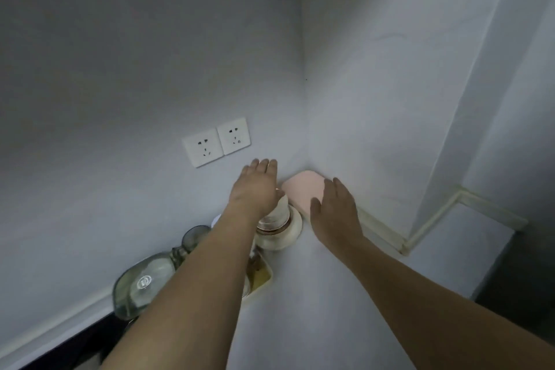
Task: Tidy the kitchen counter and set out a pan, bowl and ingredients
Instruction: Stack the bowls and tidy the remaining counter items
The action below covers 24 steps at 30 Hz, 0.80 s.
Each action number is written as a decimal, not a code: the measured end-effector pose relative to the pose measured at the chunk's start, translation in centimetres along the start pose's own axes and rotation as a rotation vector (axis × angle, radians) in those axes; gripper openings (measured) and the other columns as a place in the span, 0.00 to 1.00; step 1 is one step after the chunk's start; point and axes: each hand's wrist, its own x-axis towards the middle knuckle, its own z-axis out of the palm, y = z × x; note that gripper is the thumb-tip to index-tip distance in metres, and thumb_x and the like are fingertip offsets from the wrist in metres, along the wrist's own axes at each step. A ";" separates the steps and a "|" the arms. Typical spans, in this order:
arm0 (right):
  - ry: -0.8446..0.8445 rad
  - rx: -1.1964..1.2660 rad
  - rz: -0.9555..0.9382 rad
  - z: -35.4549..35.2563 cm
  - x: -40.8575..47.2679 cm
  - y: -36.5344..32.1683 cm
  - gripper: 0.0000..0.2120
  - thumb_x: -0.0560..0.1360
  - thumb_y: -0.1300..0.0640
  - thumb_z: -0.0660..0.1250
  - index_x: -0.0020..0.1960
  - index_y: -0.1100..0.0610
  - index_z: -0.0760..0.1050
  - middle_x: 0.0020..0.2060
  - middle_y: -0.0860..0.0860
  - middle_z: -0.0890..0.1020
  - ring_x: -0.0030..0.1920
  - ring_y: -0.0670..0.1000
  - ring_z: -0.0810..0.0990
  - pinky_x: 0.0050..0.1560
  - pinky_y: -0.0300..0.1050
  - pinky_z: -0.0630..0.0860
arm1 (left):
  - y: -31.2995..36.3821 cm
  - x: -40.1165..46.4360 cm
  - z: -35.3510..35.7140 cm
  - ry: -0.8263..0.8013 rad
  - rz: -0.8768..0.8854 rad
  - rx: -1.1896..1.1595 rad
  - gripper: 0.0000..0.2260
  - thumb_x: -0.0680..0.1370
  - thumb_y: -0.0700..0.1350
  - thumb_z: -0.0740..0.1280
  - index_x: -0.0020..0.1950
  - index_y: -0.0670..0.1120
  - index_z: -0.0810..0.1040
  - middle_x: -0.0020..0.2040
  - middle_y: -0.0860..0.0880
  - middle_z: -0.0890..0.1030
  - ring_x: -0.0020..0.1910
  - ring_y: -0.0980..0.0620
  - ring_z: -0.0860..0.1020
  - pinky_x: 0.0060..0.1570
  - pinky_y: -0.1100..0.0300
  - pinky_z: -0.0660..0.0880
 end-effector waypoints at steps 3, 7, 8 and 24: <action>0.015 0.101 -0.102 -1.9 -3.3 -2.9 0.26 0.80 0.54 0.57 0.75 0.63 0.58 0.75 0.60 0.60 0.75 0.57 0.58 0.75 0.50 0.52 | -1.4 -5.1 -3.4 0.075 -0.069 0.051 0.31 0.82 0.55 0.59 0.79 0.42 0.51 0.79 0.43 0.55 0.78 0.43 0.51 0.76 0.51 0.49; -0.020 0.156 -0.256 -4.7 -8.4 -6.5 0.27 0.81 0.52 0.54 0.77 0.60 0.54 0.77 0.56 0.55 0.77 0.55 0.51 0.77 0.48 0.46 | -3.1 -13.9 -6.6 0.152 -0.196 0.119 0.30 0.83 0.55 0.56 0.79 0.43 0.51 0.79 0.43 0.55 0.78 0.43 0.51 0.76 0.50 0.50; -0.033 0.168 -0.292 -5.3 -9.5 -7.3 0.27 0.81 0.52 0.54 0.77 0.60 0.53 0.77 0.56 0.55 0.77 0.54 0.51 0.77 0.48 0.46 | -3.4 -15.9 -7.1 0.158 -0.227 0.127 0.30 0.83 0.56 0.56 0.79 0.43 0.51 0.80 0.44 0.54 0.78 0.43 0.51 0.77 0.50 0.49; -0.232 0.301 -0.669 -7.1 -26.1 -20.8 0.27 0.82 0.53 0.51 0.78 0.60 0.50 0.78 0.57 0.50 0.78 0.53 0.47 0.77 0.48 0.42 | -10.8 -42.9 -11.6 0.202 -0.641 0.147 0.28 0.84 0.55 0.52 0.79 0.42 0.51 0.79 0.44 0.54 0.78 0.44 0.50 0.77 0.49 0.48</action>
